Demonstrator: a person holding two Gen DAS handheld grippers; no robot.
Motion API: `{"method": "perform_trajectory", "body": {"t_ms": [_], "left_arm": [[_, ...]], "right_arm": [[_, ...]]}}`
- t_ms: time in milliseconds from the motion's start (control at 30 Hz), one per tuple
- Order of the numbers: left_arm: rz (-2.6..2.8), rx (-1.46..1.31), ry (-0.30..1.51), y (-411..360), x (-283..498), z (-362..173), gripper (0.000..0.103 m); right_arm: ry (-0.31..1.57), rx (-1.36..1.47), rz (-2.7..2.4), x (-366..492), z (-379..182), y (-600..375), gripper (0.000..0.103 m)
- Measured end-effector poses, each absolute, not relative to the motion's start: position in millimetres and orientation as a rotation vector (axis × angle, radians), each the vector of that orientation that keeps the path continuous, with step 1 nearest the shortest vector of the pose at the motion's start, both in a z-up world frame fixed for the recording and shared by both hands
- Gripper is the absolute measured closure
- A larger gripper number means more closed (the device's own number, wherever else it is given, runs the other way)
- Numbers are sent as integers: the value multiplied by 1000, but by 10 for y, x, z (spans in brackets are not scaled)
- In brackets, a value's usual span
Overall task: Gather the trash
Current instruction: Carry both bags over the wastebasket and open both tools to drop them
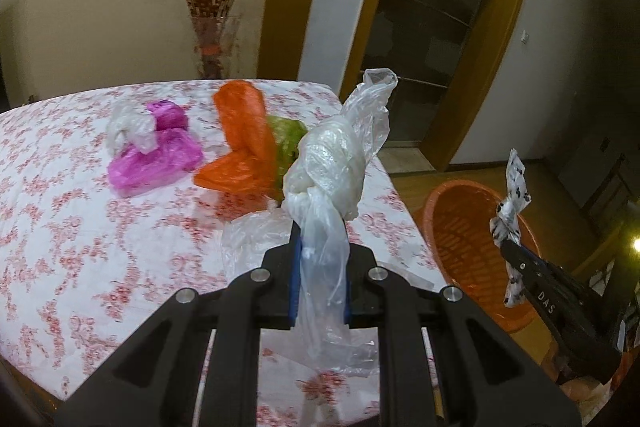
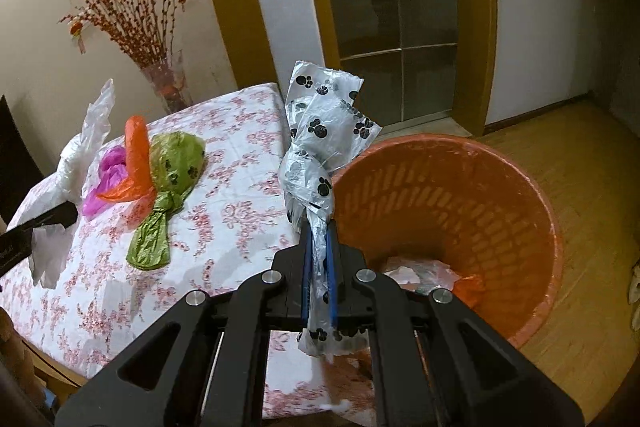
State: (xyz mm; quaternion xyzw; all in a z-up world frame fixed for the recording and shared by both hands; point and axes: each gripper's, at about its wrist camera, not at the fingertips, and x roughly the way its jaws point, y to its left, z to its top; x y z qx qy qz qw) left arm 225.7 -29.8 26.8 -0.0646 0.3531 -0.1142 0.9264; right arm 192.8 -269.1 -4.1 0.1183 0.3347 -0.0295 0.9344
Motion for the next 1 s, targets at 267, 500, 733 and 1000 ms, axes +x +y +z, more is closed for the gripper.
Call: {"method": "perform_trajectory", "body": {"t_ms": [267,500,733,1000], "left_arm": [[-354,-149,742,-613,2283,205,87],[-442,-133,750,-973,2321,177,87],[-517,-112,785,-1362,2431,81,87],[-589,-84,811,-1744,2534,-12,87]], "right_arm": [[651,297,-118,1815,-17,-3004,97],[638,337,-158,1776,-43,-3264,97],[636,373,-187,1772,-106,-3475,97],[625,423,-207,1781,-128,-3724,97]]}}
